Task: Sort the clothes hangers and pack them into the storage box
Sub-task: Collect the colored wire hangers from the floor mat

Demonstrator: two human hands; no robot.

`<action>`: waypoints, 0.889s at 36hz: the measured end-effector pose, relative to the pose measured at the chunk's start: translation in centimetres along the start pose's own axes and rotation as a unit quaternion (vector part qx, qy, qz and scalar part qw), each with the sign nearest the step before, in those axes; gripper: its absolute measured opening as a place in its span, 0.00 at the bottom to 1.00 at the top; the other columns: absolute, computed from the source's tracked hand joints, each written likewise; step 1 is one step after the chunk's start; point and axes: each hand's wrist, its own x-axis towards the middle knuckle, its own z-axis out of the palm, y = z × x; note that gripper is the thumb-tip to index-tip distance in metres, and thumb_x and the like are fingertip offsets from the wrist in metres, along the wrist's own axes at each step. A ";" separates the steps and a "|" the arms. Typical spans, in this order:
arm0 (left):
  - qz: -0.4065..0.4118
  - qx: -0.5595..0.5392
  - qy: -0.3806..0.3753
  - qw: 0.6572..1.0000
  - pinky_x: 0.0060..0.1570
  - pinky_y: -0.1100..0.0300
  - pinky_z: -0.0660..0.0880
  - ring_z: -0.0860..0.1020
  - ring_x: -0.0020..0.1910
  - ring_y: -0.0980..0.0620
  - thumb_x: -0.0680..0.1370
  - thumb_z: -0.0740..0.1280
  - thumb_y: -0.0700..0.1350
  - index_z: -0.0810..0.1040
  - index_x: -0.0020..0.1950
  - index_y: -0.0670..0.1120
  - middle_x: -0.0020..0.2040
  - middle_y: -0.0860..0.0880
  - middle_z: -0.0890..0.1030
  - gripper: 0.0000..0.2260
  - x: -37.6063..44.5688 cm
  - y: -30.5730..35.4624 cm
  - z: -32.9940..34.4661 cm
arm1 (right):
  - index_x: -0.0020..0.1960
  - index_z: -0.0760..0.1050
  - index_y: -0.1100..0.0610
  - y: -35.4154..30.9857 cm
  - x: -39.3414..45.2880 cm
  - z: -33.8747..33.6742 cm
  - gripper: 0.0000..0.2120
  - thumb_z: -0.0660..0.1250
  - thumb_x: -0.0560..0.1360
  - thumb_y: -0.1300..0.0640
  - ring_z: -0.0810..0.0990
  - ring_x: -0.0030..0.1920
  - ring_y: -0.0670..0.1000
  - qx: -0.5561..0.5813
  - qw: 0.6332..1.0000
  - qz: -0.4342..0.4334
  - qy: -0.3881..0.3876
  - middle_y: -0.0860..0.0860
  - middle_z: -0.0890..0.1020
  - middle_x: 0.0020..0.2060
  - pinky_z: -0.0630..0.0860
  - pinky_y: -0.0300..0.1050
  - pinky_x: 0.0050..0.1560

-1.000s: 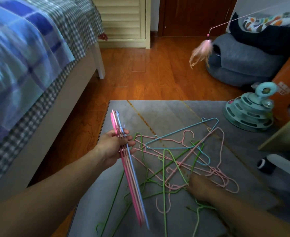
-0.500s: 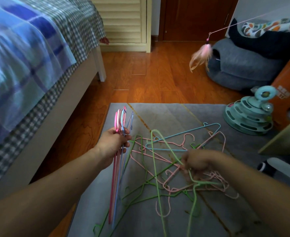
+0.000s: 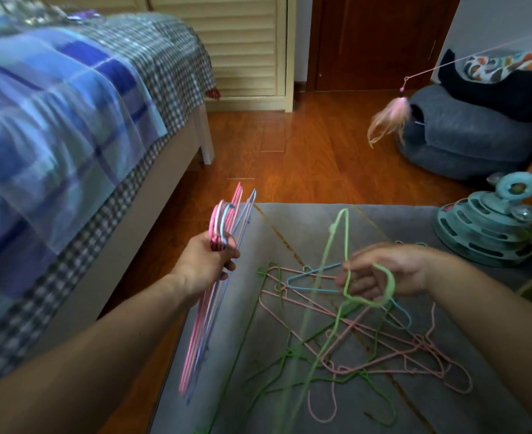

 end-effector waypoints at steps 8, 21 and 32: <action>-0.006 -0.098 -0.064 0.993 0.29 0.61 0.75 0.78 0.31 0.51 0.78 0.67 0.29 0.78 0.48 0.41 0.40 0.43 0.81 0.08 0.2 0.9 -0.1 | 0.51 0.75 0.63 -1.5 1.7 3.3 0.04 0.62 0.80 0.64 0.84 0.32 0.47 0.181 0.975 -0.097 0.081 0.54 0.86 0.35 0.80 0.40 0.29; -0.041 -0.187 -0.173 0.966 0.37 0.49 0.82 0.82 0.39 0.47 0.84 0.62 0.36 0.78 0.58 0.41 0.44 0.43 0.81 0.07 -2.8 2.5 6.4 | 0.41 0.76 0.63 -2.2 6.7 9.5 0.22 0.49 0.85 0.58 0.73 0.21 0.52 0.215 0.957 -0.060 0.183 0.56 0.77 0.27 0.76 0.49 0.27; -0.058 -0.202 -0.250 0.945 0.53 0.44 0.81 0.82 0.46 0.42 0.79 0.67 0.32 0.81 0.59 0.38 0.50 0.39 0.83 0.09 -3.7 1.1 7.1 | 0.48 0.83 0.66 -0.9 8.4 9.5 0.15 0.57 0.75 0.63 0.83 0.30 0.59 0.232 0.919 -0.065 0.312 0.61 0.85 0.37 0.78 0.49 0.27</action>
